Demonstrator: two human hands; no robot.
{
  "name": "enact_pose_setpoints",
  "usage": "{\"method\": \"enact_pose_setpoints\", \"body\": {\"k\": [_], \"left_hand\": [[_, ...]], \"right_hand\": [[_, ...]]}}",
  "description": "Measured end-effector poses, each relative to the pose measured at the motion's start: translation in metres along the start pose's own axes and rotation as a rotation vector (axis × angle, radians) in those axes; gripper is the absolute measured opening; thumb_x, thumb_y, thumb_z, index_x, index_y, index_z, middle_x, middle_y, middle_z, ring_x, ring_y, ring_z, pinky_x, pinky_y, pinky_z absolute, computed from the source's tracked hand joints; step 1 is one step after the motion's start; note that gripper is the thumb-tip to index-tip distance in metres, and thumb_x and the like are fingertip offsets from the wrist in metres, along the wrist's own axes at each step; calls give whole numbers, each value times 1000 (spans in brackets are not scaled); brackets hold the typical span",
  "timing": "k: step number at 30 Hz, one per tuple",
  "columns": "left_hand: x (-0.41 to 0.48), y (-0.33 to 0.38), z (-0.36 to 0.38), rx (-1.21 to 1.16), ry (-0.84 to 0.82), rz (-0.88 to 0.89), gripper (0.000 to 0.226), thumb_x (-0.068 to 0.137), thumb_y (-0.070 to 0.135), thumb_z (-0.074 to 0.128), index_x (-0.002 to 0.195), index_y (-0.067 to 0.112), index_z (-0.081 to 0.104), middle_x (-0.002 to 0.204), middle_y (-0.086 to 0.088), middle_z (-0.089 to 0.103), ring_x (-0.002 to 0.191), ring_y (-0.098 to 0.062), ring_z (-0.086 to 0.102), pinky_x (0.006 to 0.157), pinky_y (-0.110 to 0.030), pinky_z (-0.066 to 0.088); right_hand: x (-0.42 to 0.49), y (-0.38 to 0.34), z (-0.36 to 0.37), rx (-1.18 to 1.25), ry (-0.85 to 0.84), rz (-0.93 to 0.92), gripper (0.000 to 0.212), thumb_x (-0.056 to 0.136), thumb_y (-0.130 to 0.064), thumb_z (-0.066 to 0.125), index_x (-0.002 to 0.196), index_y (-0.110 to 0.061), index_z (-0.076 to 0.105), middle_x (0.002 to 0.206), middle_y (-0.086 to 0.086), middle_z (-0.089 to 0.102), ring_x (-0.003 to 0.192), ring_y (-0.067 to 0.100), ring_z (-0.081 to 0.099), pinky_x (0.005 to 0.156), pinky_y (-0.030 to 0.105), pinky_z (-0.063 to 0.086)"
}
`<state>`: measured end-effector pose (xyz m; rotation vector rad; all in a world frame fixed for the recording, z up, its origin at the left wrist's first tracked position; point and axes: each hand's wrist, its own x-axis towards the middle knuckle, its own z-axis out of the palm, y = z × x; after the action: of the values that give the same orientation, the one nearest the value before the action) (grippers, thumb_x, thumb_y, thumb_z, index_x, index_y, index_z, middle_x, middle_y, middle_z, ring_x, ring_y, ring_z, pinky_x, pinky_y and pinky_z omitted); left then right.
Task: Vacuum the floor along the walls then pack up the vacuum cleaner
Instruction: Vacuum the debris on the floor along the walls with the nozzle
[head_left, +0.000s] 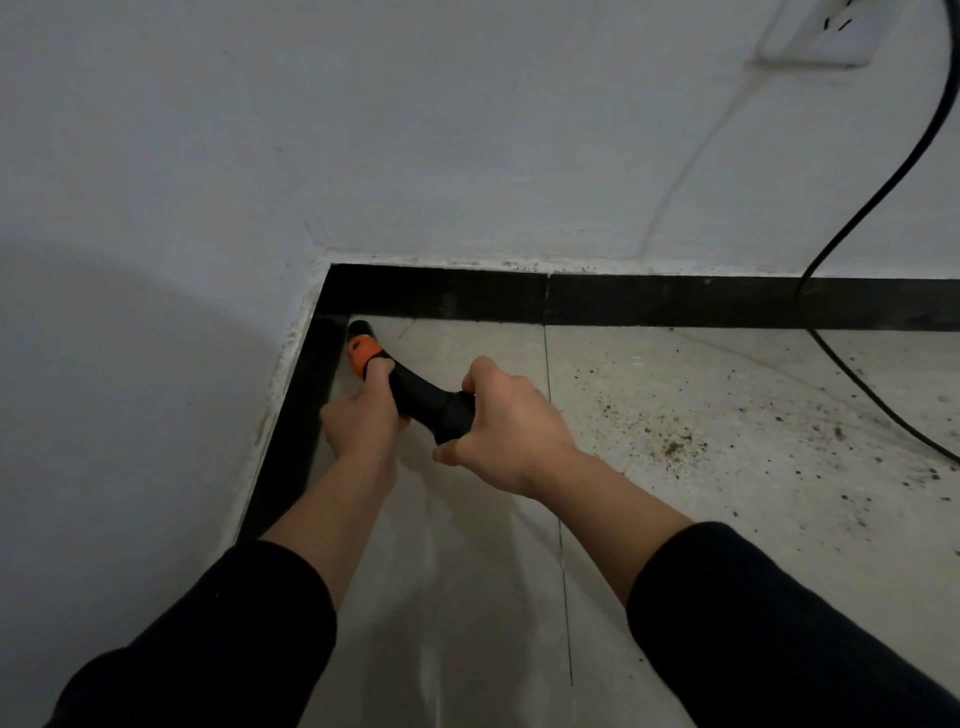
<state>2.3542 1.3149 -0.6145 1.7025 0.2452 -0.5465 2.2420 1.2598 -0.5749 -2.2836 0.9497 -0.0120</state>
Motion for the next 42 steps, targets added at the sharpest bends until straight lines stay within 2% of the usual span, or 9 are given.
{"method": "enact_pose_setpoints", "body": {"k": [4, 13, 16, 20, 24, 30, 34, 39, 42], "left_hand": [[3, -1, 1, -8, -19, -4, 26, 84, 32, 68, 70, 14, 57, 76, -5, 64, 75, -19, 65, 75, -32, 55], [0, -9, 15, -5, -92, -33, 21, 83, 31, 69, 73, 16, 58, 81, -5, 65, 81, -22, 67, 86, -41, 57], [-3, -13, 21, 4, -111, -36, 23, 81, 35, 71, 76, 15, 60, 84, -6, 67, 84, -24, 68, 86, -43, 57], [-7, -15, 28, 6, -134, -41, 24, 83, 34, 70, 75, 14, 61, 82, -6, 67, 78, -20, 67, 86, -41, 57], [-10, -16, 31, 13, -164, -52, 20, 84, 32, 69, 82, 13, 61, 92, -9, 68, 81, -20, 67, 87, -40, 57], [-16, -18, 37, 37, -201, -41, 19, 85, 30, 68, 76, 16, 60, 86, -6, 67, 83, -22, 67, 90, -43, 56], [-21, -21, 40, 65, -277, -37, 18, 88, 31, 67, 79, 16, 63, 93, -10, 70, 83, -22, 69, 91, -42, 55], [-27, -24, 49, 79, -316, -64, 17, 89, 32, 66, 84, 16, 62, 99, -11, 70, 80, -19, 69, 87, -38, 57], [-31, -25, 55, 57, -337, -80, 15, 90, 30, 65, 85, 16, 61, 103, -12, 69, 85, -20, 68, 77, -33, 57]], "right_hand": [[1, 0, 2, 2, 5, -2, 44, 77, -29, 75, 105, -18, 43, 95, 3, 59, 79, 22, 60, 69, 39, 55], [-7, 12, -5, 0, 26, 45, 47, 77, -30, 76, 107, -17, 42, 97, 4, 60, 81, 23, 61, 71, 40, 55], [-13, 18, -10, 10, 32, 69, 48, 76, -31, 76, 107, -17, 42, 97, 4, 60, 81, 23, 62, 72, 41, 56], [-18, 22, -15, 2, 41, 87, 49, 75, -32, 77, 106, -17, 42, 97, 5, 61, 82, 24, 62, 72, 40, 55], [-21, 26, -20, -4, 44, 96, 49, 76, -32, 77, 106, -17, 42, 98, 4, 60, 82, 24, 61, 70, 38, 54], [-26, 32, -27, -18, 52, 117, 49, 76, -33, 77, 105, -18, 42, 98, 4, 60, 82, 24, 61, 71, 39, 55], [-31, 40, -32, -34, 78, 127, 47, 74, -31, 77, 104, -17, 43, 95, 3, 60, 79, 22, 60, 66, 35, 53], [-38, 48, -40, -48, 97, 151, 46, 73, -31, 78, 102, -18, 44, 93, 2, 59, 77, 20, 59, 66, 34, 54], [-42, 52, -45, -65, 106, 157, 47, 73, -32, 78, 102, -19, 44, 94, 2, 59, 78, 20, 59, 66, 34, 54]]}}
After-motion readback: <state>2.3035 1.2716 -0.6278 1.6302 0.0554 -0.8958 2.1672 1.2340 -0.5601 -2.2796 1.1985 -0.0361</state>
